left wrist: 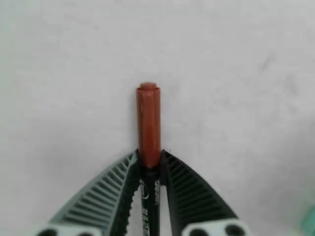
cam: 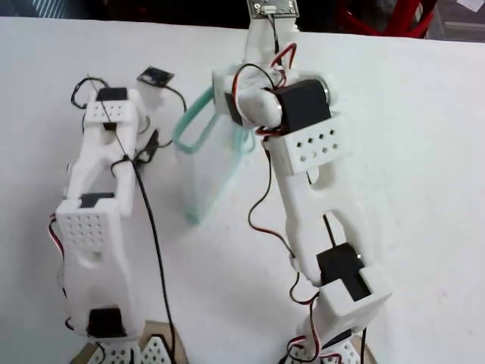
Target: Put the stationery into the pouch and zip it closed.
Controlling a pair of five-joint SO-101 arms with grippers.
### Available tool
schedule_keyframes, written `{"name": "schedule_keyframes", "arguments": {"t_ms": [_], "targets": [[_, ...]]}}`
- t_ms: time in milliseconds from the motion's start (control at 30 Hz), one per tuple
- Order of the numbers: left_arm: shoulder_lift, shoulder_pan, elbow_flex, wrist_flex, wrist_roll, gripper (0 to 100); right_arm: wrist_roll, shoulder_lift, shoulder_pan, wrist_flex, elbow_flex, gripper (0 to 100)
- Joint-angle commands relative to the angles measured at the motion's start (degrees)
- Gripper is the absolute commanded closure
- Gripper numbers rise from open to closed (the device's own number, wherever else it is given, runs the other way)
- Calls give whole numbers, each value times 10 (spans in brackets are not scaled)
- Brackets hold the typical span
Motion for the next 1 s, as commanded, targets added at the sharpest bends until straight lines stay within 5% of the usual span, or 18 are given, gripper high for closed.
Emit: {"name": "schedule_keyframes", "arguments": {"t_ms": [0, 67, 167, 367, 567, 767, 867, 967], "targets": [[-9, -4, -165, 137, -3, 977, 1, 1, 0, 11, 1, 701], [-10, -4, -272, 203, -1, 977, 1, 1, 0, 11, 1, 701], [-55, -28, -360, 194, 25, 977, 1, 1, -1, 15, 1, 701], [-299, -28, -364, 194, 40, 977, 1, 1, 0, 23, 1, 701], [-578, -15, -259, 193, 106, 977, 1, 1, -3, 23, 1, 701], [-829, 160, -105, 182, 176, 977, 0, 1, 0, 27, 1, 701], [-938, 245, -15, 125, 182, 977, 0, 1, 0, 39, 1, 701], [-1029, 258, 128, 25, 184, 977, -1, 1, 0, 39, 1, 701]]}}
